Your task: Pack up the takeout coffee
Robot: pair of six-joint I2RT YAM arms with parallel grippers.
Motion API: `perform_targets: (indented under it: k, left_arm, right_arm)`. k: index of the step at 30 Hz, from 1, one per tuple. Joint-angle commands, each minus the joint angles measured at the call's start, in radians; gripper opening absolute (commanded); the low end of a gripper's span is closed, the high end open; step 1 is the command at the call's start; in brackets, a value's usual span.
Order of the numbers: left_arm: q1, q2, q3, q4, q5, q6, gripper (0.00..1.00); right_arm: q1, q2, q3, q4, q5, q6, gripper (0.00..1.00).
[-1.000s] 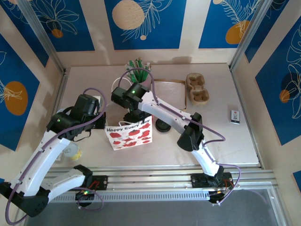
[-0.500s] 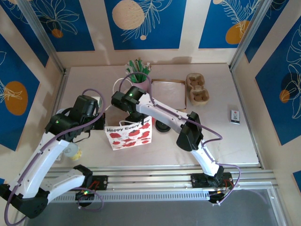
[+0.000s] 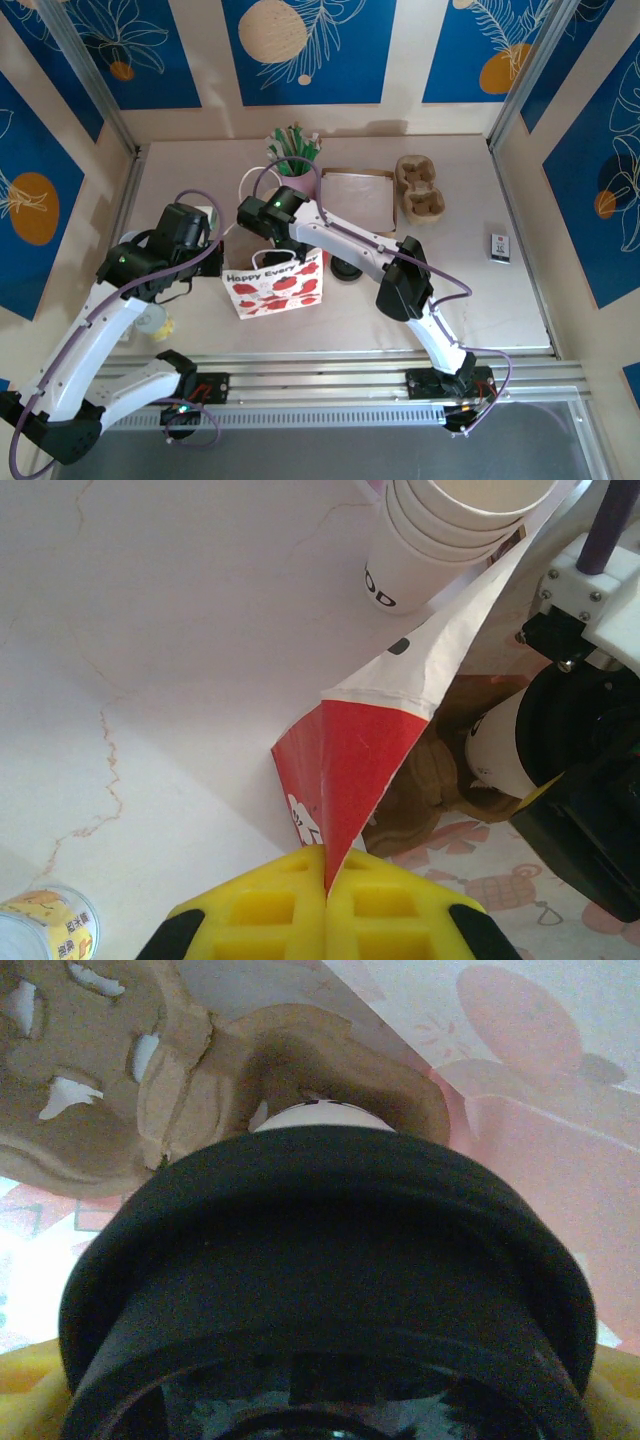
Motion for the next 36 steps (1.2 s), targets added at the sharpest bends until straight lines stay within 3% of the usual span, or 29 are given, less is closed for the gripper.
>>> perform_targets:
  k: [1,36]
  left_arm:
    - [-0.005,-0.020,-0.008,-0.018,-0.015,0.006,0.00]
    - [-0.006,-0.024,0.007,-0.026,-0.020,0.017,0.00]
  right_arm:
    - [-0.017,0.016,-0.017,-0.023,-0.041,0.024,0.84]
    - [-0.047,-0.033,-0.065,-0.020,-0.038,0.013,0.87]
